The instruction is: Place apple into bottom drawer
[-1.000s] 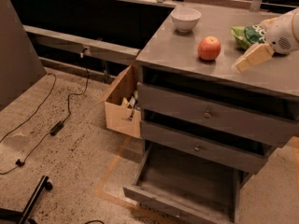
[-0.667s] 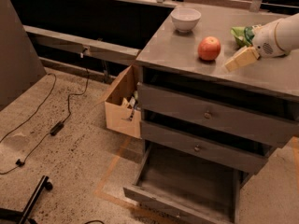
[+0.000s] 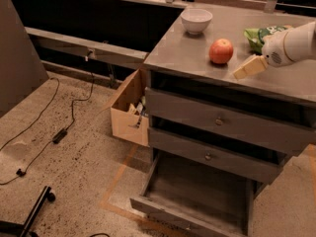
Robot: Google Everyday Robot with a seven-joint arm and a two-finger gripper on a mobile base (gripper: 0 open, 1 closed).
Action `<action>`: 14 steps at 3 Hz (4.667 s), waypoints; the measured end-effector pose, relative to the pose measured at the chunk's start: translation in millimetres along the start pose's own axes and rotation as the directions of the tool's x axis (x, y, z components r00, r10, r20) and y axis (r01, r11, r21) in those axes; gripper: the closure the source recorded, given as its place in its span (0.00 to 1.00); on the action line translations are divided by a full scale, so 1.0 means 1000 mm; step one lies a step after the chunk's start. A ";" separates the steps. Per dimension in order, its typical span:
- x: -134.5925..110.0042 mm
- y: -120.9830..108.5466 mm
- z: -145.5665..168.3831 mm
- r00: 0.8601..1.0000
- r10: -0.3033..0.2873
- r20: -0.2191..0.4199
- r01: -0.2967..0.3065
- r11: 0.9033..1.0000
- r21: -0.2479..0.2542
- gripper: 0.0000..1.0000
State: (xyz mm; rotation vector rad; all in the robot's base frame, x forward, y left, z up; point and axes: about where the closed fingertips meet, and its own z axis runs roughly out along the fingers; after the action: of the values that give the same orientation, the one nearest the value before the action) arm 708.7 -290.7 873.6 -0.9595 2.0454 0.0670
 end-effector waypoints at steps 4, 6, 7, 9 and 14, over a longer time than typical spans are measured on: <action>-0.045 0.027 0.053 0.967 0.127 0.221 -0.117 0.991 -0.060 0.00; -0.046 0.005 0.074 0.961 0.128 0.244 -0.126 0.992 -0.023 0.14; -0.047 -0.007 0.081 0.955 0.122 0.270 -0.126 0.992 -0.004 0.37; -0.060 0.025 0.049 0.948 0.110 0.299 -0.078 0.990 -0.117 0.92; 0.046 0.185 -0.040 0.988 -0.049 0.148 0.092 0.948 -0.303 1.00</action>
Offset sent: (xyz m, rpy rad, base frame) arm 0.0308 0.0503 -0.0320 0.2377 -0.0704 -0.0244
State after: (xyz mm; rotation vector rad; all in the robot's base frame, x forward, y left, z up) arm 545.1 -202.9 813.8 -1.1849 1.9025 0.4161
